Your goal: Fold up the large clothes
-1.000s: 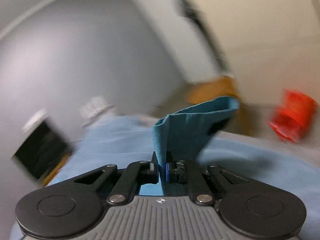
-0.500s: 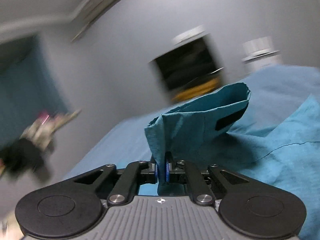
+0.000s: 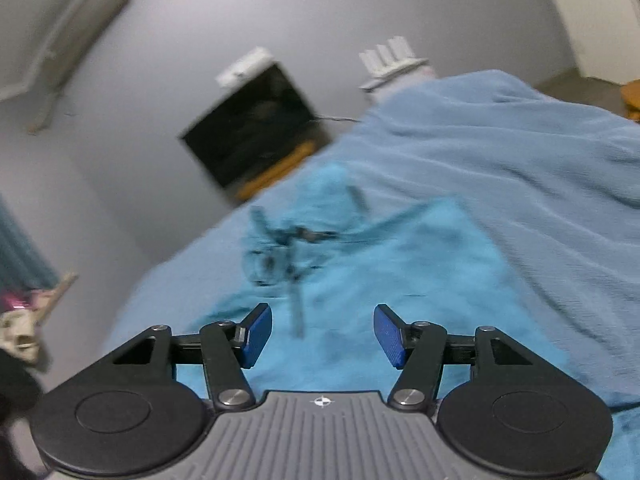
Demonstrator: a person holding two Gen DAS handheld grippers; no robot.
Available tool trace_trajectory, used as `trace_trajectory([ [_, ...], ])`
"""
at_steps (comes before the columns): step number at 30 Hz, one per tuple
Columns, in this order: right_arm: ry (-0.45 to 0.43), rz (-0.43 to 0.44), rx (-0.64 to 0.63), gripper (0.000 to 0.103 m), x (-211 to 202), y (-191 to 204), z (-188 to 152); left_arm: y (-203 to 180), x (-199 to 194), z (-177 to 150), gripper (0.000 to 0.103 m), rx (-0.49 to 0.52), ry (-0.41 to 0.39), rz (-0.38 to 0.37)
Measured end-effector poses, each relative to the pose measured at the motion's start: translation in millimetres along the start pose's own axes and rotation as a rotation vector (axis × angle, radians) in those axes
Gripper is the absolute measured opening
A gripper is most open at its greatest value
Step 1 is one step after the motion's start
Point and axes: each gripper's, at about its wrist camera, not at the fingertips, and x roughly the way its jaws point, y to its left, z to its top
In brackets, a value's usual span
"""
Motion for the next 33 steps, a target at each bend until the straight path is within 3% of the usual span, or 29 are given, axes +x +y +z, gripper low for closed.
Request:
trace_trajectory([
  [3, 0.035, -0.053, 0.015, 0.06, 24, -19, -12, 10, 31, 5, 0.103, -0.003, 0.029, 0.103],
  [8, 0.166, -0.026, 0.058, 0.06, 63, -25, -37, 61, 64, -33, 0.102, -0.086, 0.072, 0.16],
  [10, 0.195, -0.012, 0.02, 0.06, 74, -19, -44, 79, 71, -43, 0.092, -0.094, 0.095, 0.147],
  [12, 0.214, 0.002, -0.028, 0.061, 72, -4, -50, 92, 75, -47, 0.088, -0.126, 0.098, 0.067],
  [14, 0.226, 0.01, -0.054, 0.061, 70, 7, -52, 96, 75, -46, 0.067, -0.149, 0.084, 0.004],
  [15, 0.231, 0.01, -0.061, 0.061, 69, 11, -53, 93, 75, -46, 0.051, -0.141, 0.078, -0.029],
  [18, 0.235, -0.004, -0.061, 0.061, 62, 17, -52, 76, 79, -39, 0.047, -0.057, 0.076, -0.043],
  [20, 0.242, -0.013, -0.056, 0.061, 67, 16, -54, 69, 84, -34, 0.031, -0.032, 0.091, -0.049],
  [21, 0.243, -0.015, -0.057, 0.061, 70, 15, -56, 69, 85, -29, 0.009, -0.027, 0.075, -0.047],
  [22, 0.243, -0.017, -0.063, 0.061, 73, 16, -57, 69, 82, -23, 0.006, -0.025, 0.047, -0.047],
  [24, 0.233, -0.029, -0.084, 0.061, 74, 20, -59, 71, 72, -9, 0.003, -0.043, -0.046, -0.016],
  [27, 0.21, -0.047, -0.123, 0.061, 73, 25, -61, 77, 60, 9, 0.003, -0.082, -0.172, 0.107],
  [29, 0.187, -0.07, -0.146, 0.061, 72, 26, -61, 81, 65, 14, 0.003, -0.089, -0.167, 0.132],
  [33, 0.135, -0.164, -0.182, 0.061, 76, 19, -61, 84, 90, -1, 0.004, -0.076, -0.058, 0.156],
])
